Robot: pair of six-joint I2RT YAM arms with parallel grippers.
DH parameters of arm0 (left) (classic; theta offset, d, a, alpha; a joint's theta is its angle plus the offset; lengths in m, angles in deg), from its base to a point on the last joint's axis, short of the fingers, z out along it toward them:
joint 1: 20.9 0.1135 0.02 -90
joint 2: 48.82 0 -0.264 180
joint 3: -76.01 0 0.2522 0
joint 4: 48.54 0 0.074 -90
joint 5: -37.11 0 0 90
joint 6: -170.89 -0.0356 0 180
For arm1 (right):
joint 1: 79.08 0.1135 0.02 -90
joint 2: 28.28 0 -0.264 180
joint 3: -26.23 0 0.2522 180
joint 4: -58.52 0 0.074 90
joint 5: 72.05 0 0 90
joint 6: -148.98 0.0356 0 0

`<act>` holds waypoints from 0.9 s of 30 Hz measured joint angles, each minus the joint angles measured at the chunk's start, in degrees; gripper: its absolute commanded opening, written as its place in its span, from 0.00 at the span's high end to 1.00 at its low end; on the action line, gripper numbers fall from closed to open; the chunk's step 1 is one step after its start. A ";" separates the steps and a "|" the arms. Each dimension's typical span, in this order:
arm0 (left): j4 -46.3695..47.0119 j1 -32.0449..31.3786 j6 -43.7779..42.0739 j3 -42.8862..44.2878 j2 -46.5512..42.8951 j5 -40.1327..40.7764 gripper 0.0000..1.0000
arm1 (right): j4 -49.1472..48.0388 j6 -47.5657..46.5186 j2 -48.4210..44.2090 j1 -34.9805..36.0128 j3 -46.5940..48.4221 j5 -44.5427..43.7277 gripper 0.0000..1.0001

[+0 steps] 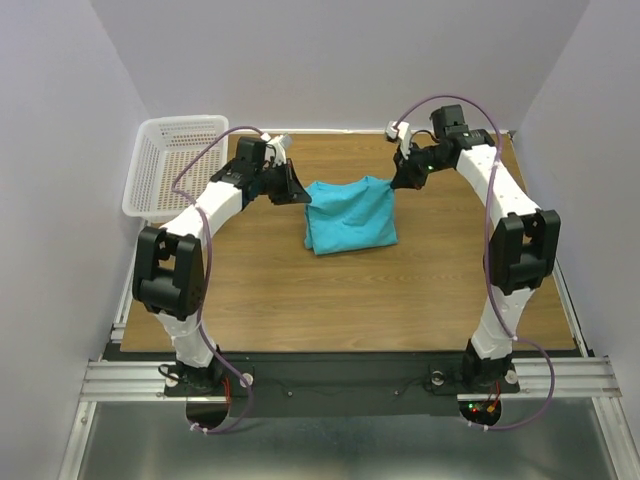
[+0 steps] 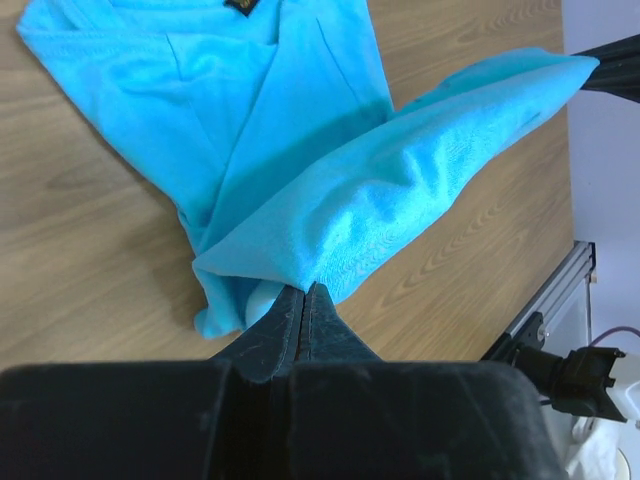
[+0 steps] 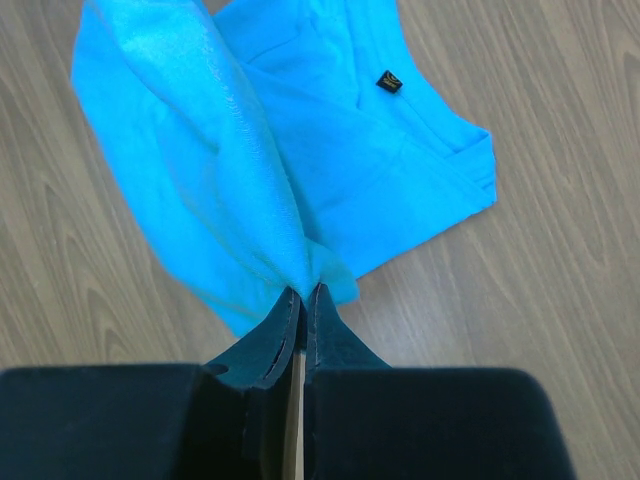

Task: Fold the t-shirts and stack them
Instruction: Fold the tshirt

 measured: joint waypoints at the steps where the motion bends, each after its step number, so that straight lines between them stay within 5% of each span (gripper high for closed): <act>1: 0.35 0.31 -0.17 0.83 1.14 -0.22 1.00 | -0.02 0.35 0.59 0.00 0.48 -0.11 0.99; 27: 0.72 3.89 -0.17 19.23 21.05 -2.54 1.00 | -6.38 10.21 11.76 0.00 7.89 -5.40 0.99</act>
